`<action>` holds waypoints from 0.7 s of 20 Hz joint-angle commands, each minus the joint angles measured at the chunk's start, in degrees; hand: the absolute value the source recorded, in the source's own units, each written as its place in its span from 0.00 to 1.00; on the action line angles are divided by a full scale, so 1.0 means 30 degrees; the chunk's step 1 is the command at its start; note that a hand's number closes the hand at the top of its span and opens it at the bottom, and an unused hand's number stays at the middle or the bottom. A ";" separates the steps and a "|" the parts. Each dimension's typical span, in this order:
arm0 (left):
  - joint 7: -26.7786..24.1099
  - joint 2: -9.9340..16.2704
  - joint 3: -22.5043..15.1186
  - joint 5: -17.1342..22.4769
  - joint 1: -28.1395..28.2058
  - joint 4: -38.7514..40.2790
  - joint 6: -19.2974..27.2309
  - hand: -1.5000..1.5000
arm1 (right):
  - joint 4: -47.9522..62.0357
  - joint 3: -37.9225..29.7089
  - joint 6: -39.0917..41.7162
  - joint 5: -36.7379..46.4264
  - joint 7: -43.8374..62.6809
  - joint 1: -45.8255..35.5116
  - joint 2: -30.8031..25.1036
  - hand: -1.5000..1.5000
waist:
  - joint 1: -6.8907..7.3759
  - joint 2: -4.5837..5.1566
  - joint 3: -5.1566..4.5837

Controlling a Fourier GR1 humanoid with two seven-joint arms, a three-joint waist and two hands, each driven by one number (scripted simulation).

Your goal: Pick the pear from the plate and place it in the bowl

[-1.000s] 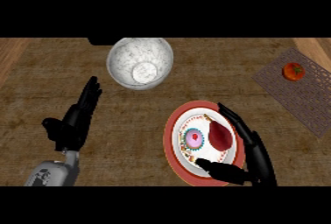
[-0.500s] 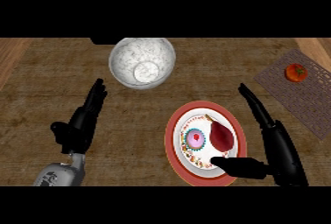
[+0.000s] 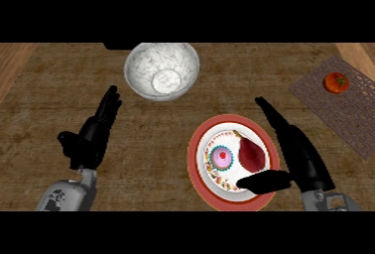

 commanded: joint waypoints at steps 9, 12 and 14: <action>0.0377 -0.1048 0.0689 -0.0964 0.0390 -0.0684 -0.0503 0.50 | 0.3055 -0.2413 0.2917 -0.0546 -0.3158 0.0661 0.0905 0.00 | -0.0010 -0.0003 0.0014; -0.0384 -0.1437 0.0878 -0.1229 -0.0055 0.0609 -0.0661 0.50 | 0.1854 -0.2603 0.2924 -0.0827 -0.4119 0.2465 0.0978 0.00 | -0.0072 -0.0007 0.0014; -0.1503 -0.0961 0.0909 -0.1105 0.1612 0.0245 -0.1273 0.50 | 0.1252 -0.2740 0.3096 -0.1424 -0.4175 0.2569 0.1269 0.00 | -0.0038 -0.0015 0.0012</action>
